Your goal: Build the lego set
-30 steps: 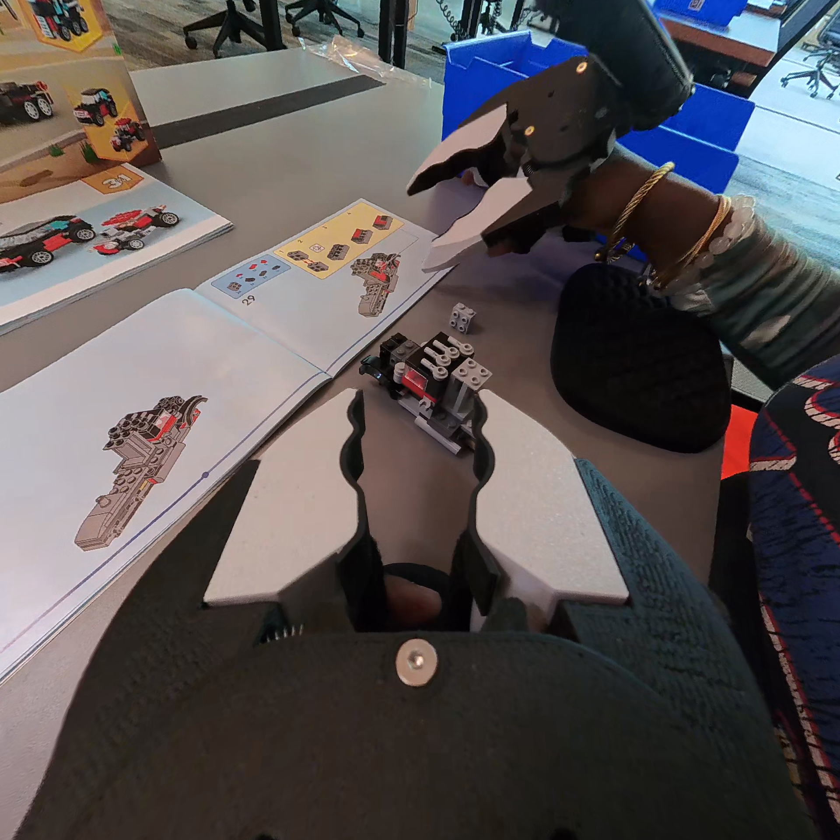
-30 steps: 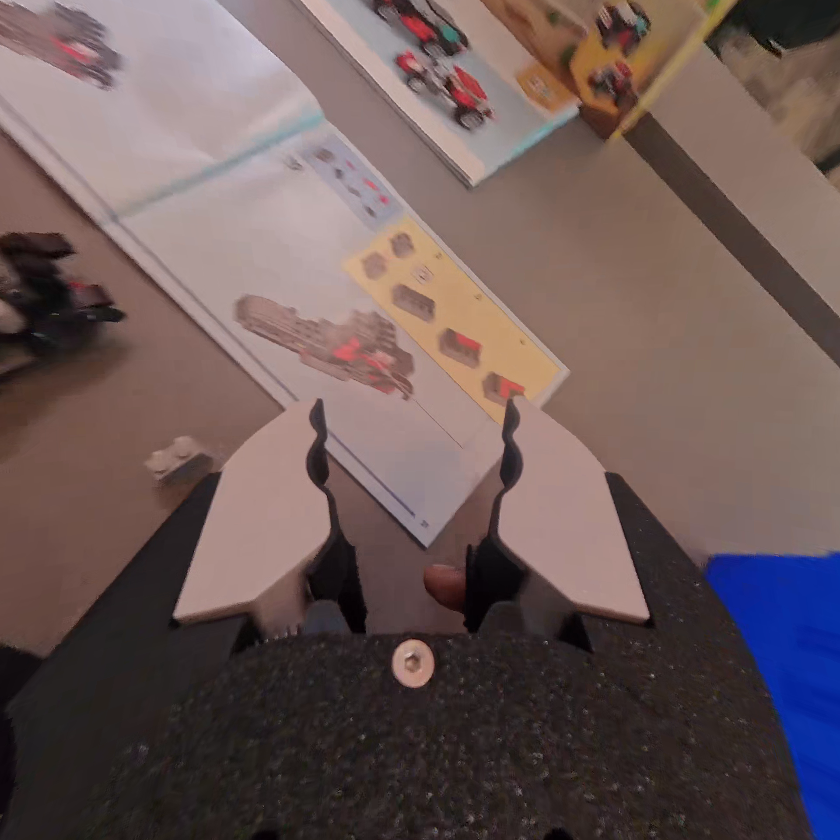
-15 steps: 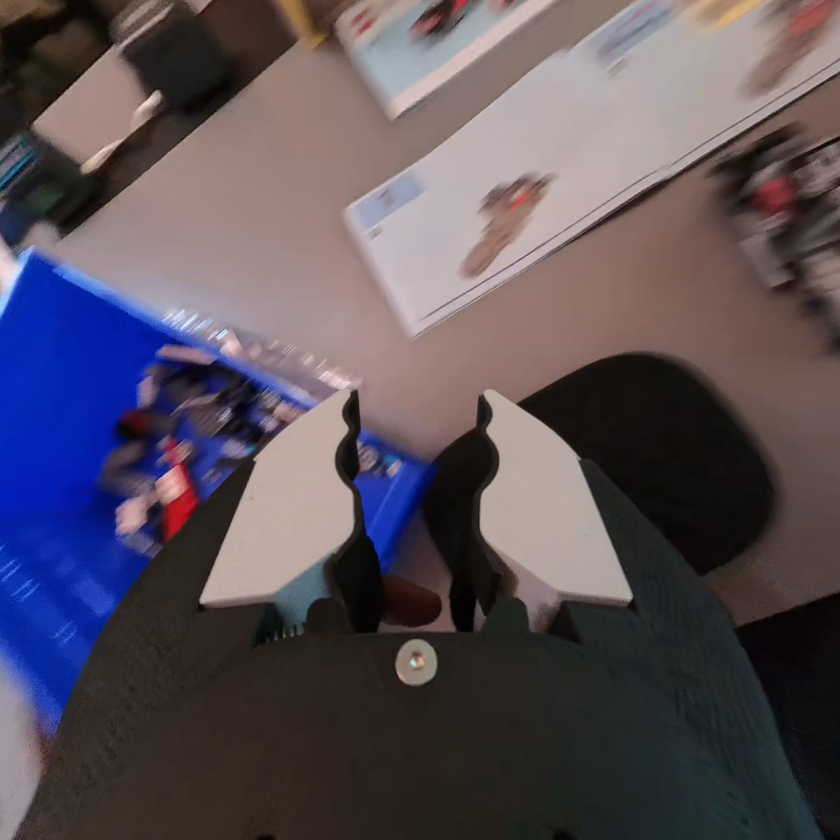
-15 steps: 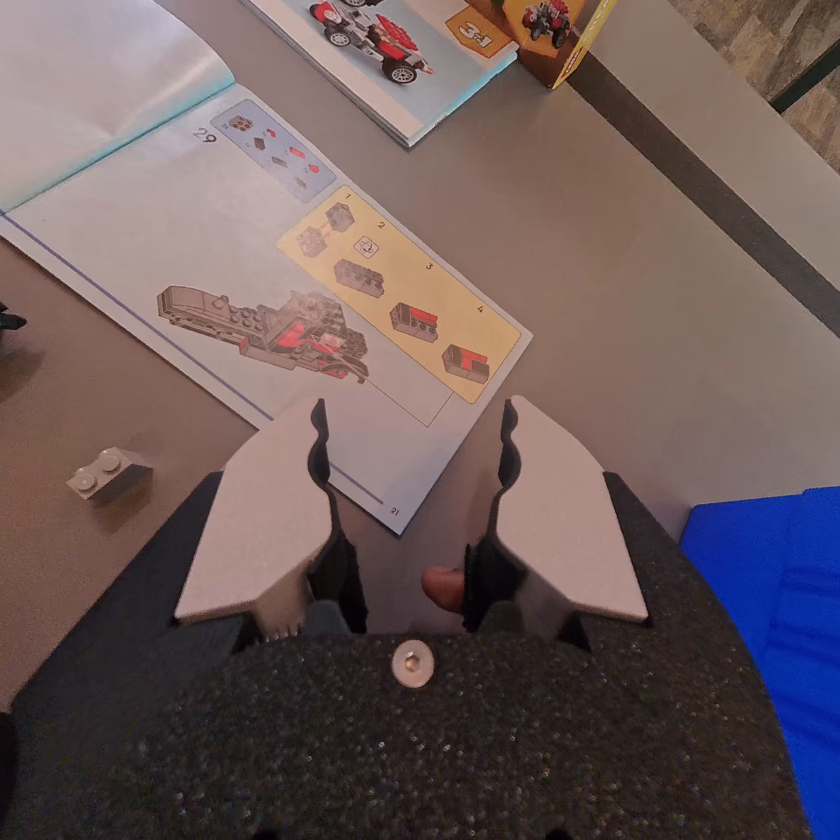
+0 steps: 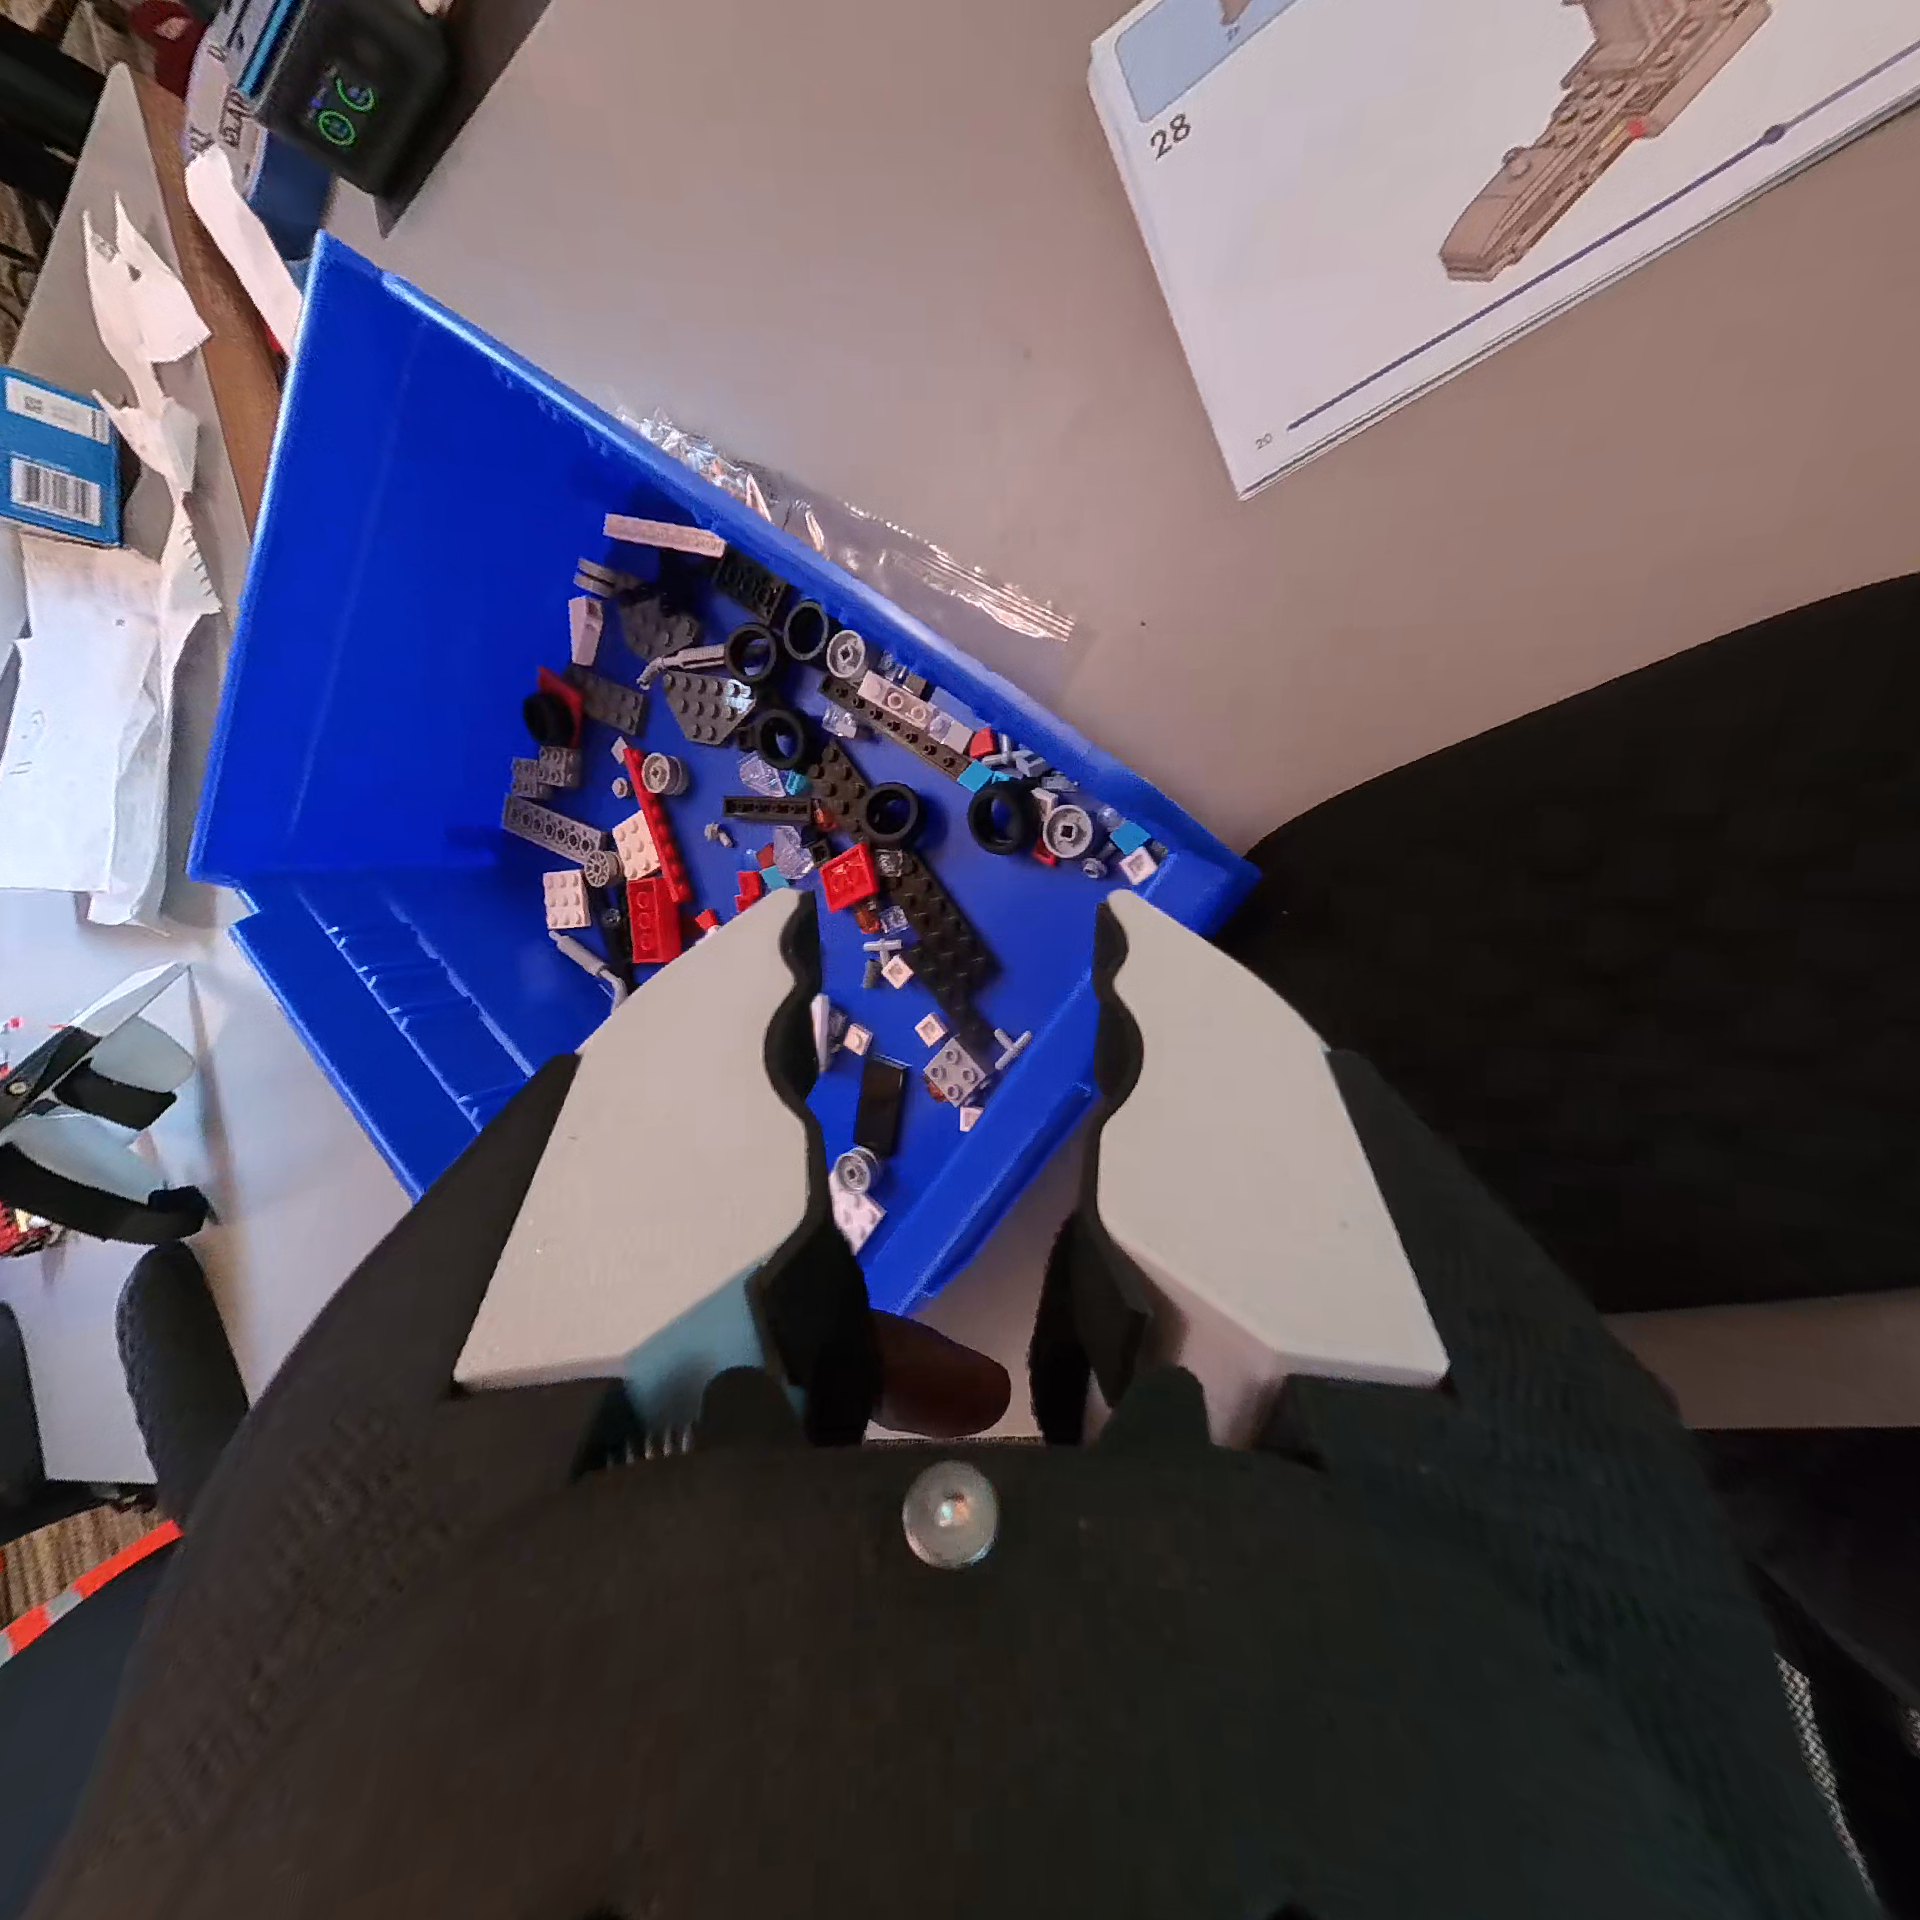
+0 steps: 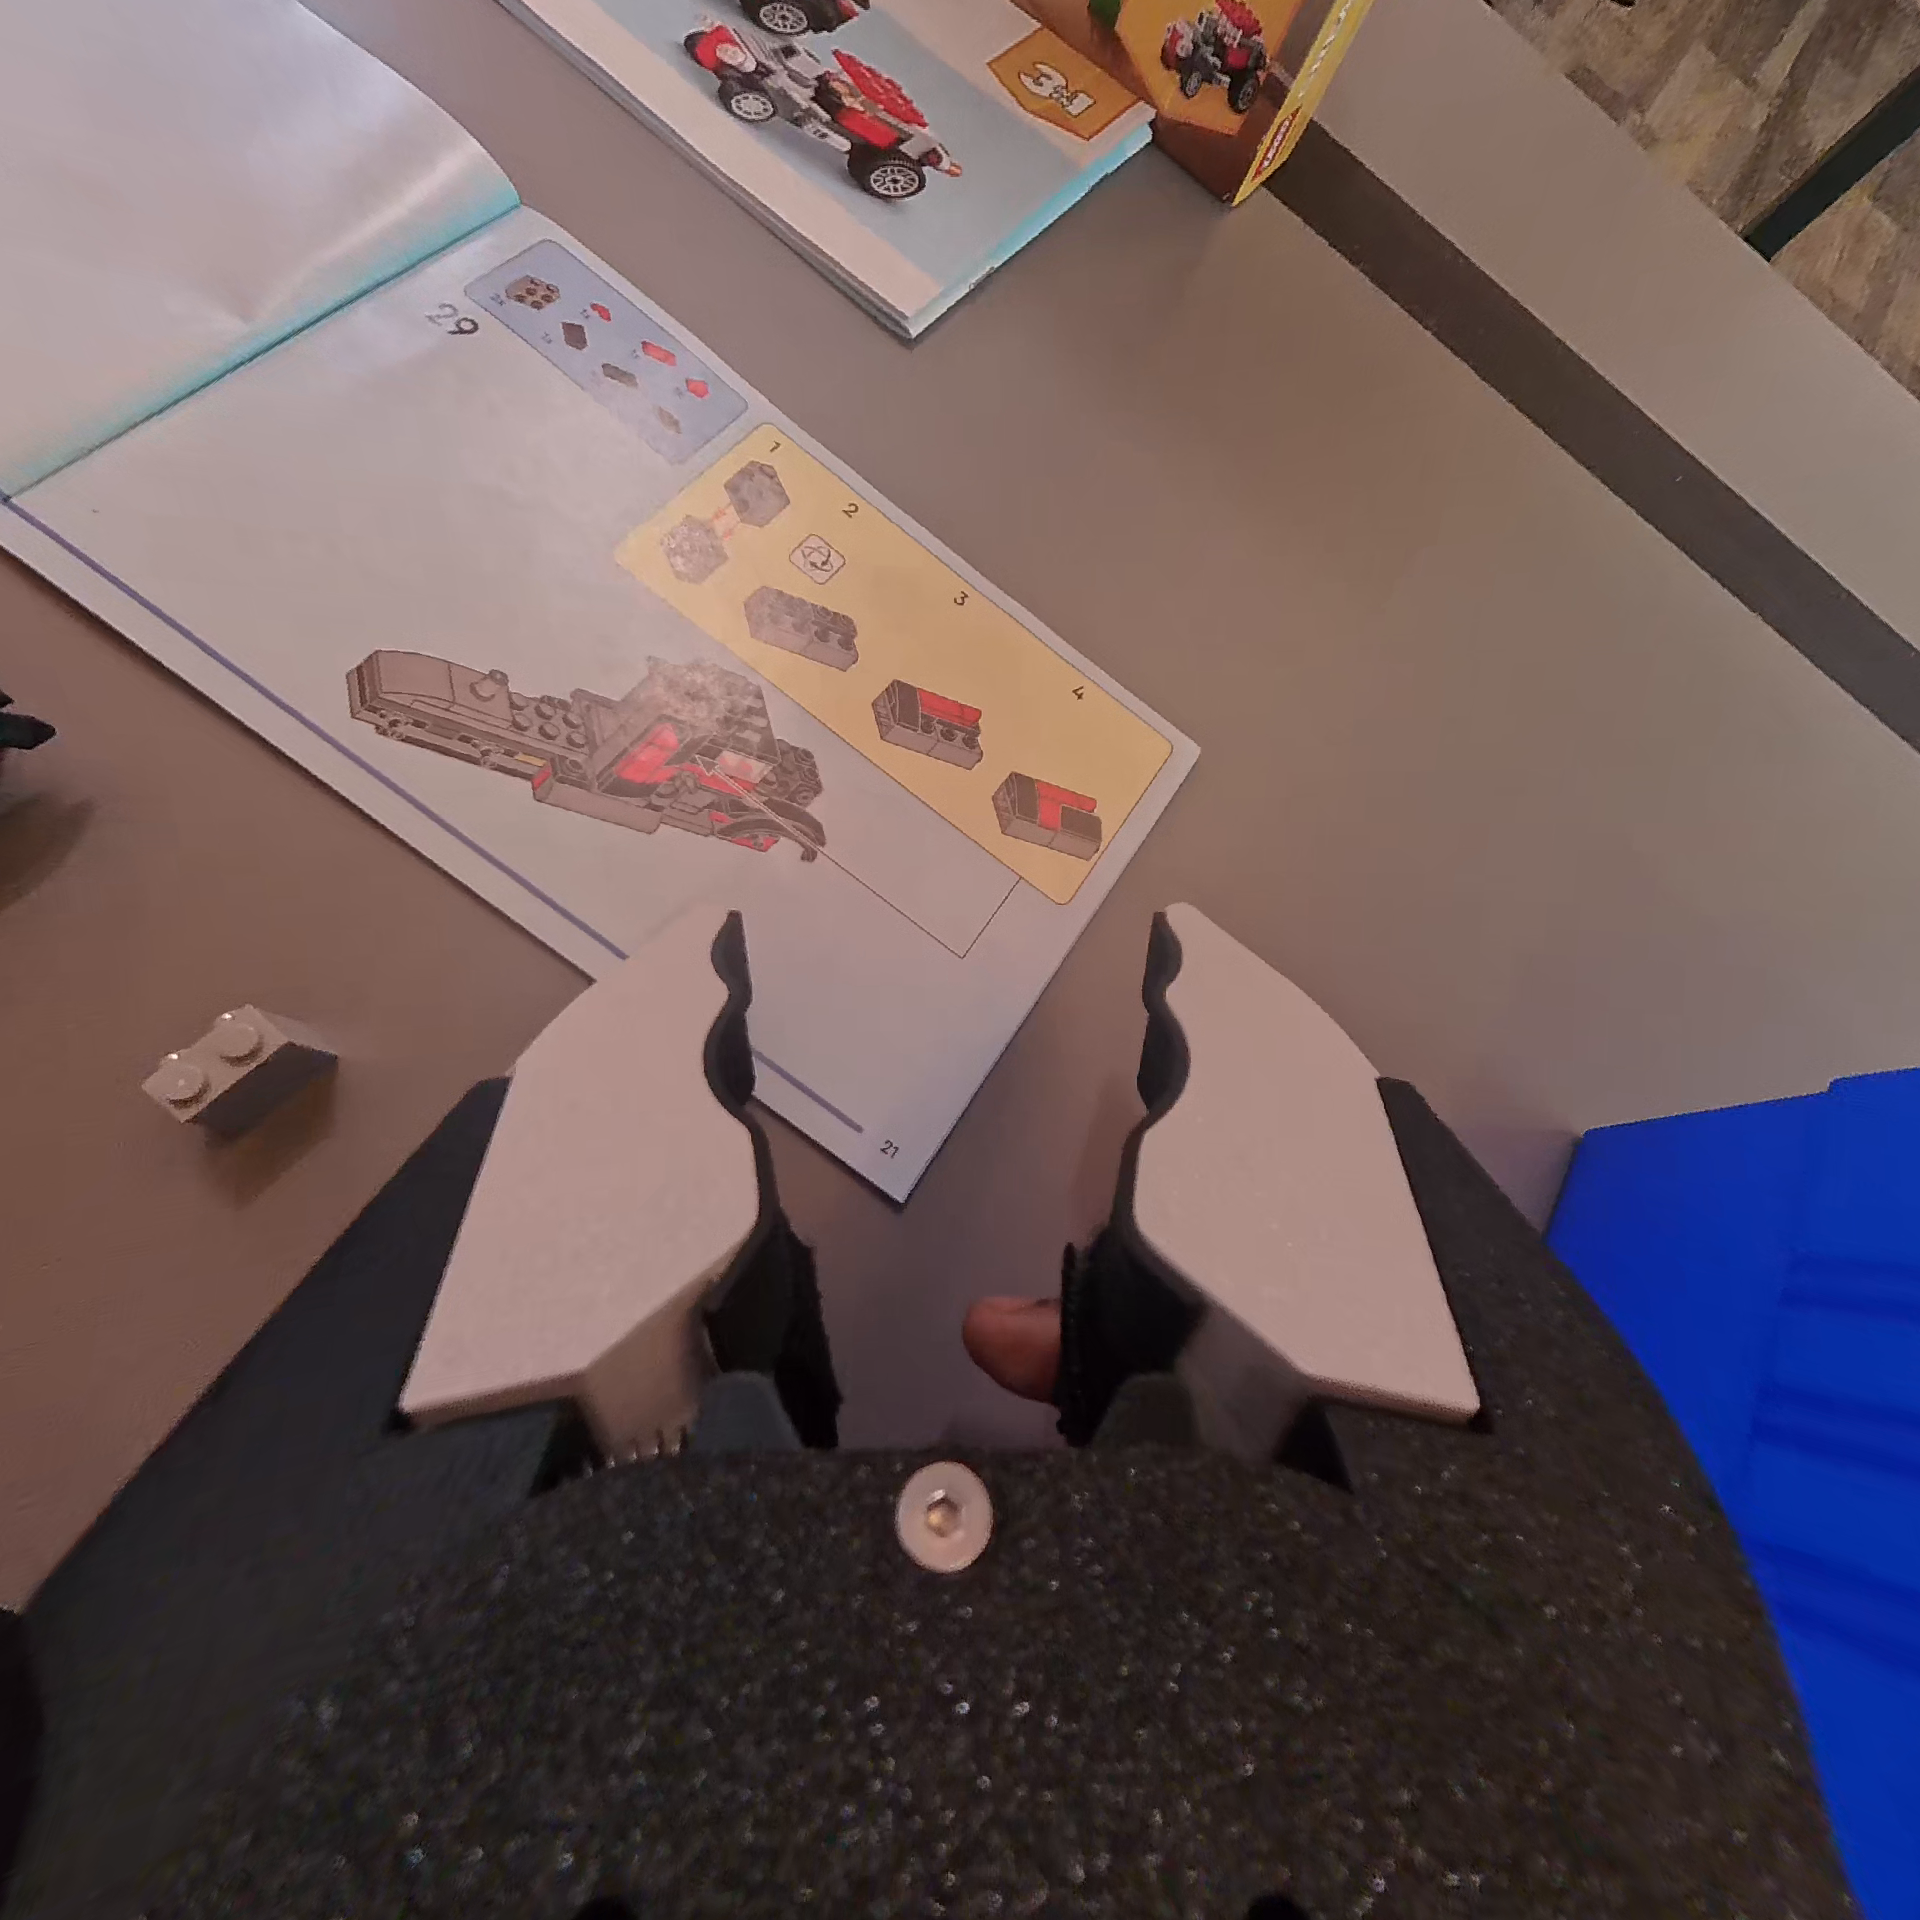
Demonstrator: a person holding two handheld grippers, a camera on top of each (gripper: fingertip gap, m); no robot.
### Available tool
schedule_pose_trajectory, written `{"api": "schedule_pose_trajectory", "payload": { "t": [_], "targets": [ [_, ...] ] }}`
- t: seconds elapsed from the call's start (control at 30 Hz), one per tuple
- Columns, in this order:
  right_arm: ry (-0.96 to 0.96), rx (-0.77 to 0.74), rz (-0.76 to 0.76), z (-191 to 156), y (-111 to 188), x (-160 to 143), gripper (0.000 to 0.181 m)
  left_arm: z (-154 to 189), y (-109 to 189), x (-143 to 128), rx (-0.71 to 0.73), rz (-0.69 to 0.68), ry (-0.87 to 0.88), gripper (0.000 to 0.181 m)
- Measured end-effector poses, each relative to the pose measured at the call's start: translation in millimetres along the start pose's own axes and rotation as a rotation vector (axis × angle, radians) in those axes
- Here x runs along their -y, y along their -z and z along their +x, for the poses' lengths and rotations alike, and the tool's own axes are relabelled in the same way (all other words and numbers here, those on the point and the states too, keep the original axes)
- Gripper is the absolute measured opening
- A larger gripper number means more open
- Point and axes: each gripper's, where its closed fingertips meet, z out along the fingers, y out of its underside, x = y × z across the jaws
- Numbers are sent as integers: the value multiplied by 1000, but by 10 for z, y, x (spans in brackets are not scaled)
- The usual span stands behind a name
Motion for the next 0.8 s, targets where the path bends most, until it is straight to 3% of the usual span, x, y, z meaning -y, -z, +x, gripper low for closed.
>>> {"api": "schedule_pose_trajectory", "payload": {
  "t": [0.5, 0.67, 0.8],
  "targets": [
    [-9, -7, -21, 24, -45, -71, 74, -339, -239, -120, 73, -35, 8, 50],
    [-7, -5, -20, 25, -49, -80, 74, -430, -398, -60, -173, 93, 139, 45],
    [-13, 1, -10, 24, -46, -87, 74, -654, -522, -191, -280, 51, 112, 36]
  ]
}}
